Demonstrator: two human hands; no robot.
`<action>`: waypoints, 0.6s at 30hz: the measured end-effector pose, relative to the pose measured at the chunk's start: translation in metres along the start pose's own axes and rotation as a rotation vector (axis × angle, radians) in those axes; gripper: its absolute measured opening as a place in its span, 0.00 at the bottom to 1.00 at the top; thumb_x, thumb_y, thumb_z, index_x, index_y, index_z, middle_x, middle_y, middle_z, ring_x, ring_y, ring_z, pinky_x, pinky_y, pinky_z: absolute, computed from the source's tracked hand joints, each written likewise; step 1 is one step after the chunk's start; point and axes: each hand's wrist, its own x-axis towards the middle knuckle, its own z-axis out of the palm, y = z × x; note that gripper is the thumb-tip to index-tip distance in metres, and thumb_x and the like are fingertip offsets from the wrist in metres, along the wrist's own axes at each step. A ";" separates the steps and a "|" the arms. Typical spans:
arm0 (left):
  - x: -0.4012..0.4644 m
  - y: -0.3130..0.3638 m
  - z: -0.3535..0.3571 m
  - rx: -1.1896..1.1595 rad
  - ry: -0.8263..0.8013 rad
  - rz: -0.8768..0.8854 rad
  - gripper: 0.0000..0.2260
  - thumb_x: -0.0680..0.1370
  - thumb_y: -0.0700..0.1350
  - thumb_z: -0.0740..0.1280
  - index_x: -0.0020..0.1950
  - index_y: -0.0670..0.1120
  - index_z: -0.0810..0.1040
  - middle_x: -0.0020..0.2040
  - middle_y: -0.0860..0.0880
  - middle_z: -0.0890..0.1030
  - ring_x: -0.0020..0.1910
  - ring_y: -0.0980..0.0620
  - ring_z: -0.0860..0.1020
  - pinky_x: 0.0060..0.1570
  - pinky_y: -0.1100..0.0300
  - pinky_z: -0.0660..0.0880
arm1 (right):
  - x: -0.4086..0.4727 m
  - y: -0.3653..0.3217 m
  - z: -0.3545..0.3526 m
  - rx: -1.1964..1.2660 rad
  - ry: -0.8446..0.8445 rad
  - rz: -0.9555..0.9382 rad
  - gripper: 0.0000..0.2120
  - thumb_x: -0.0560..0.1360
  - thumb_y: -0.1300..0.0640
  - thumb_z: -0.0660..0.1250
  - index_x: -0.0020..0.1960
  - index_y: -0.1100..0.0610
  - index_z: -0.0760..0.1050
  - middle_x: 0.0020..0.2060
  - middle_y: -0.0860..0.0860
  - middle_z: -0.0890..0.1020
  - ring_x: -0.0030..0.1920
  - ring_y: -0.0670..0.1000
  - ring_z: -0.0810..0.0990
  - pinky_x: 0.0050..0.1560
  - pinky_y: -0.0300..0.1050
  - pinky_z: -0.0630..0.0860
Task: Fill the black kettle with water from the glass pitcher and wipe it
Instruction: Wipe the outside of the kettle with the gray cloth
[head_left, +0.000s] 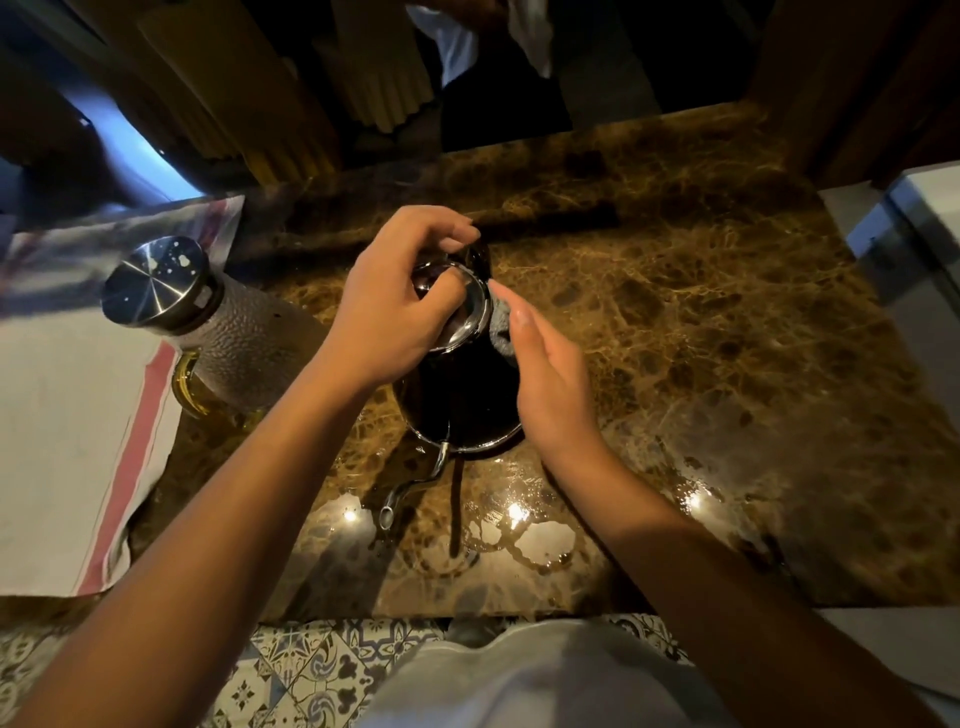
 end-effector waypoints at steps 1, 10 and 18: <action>0.000 0.000 0.000 0.000 -0.002 -0.005 0.15 0.78 0.41 0.65 0.64 0.44 0.77 0.63 0.49 0.79 0.62 0.55 0.78 0.64 0.51 0.75 | 0.007 -0.001 -0.002 -0.002 -0.008 0.013 0.22 0.86 0.44 0.55 0.74 0.51 0.76 0.69 0.47 0.81 0.72 0.45 0.77 0.75 0.56 0.72; 0.000 0.006 -0.001 -0.016 -0.031 -0.084 0.17 0.78 0.48 0.61 0.65 0.48 0.78 0.62 0.54 0.80 0.63 0.57 0.77 0.65 0.54 0.75 | 0.020 0.033 -0.024 -0.201 0.016 0.128 0.22 0.86 0.43 0.56 0.72 0.50 0.79 0.67 0.47 0.82 0.69 0.45 0.78 0.73 0.54 0.74; 0.000 0.004 0.002 0.080 0.013 -0.098 0.14 0.78 0.47 0.63 0.62 0.49 0.78 0.67 0.53 0.76 0.67 0.55 0.72 0.68 0.49 0.72 | -0.024 0.025 -0.016 -0.182 0.102 -0.021 0.17 0.87 0.57 0.60 0.74 0.55 0.76 0.70 0.41 0.77 0.70 0.32 0.73 0.71 0.31 0.69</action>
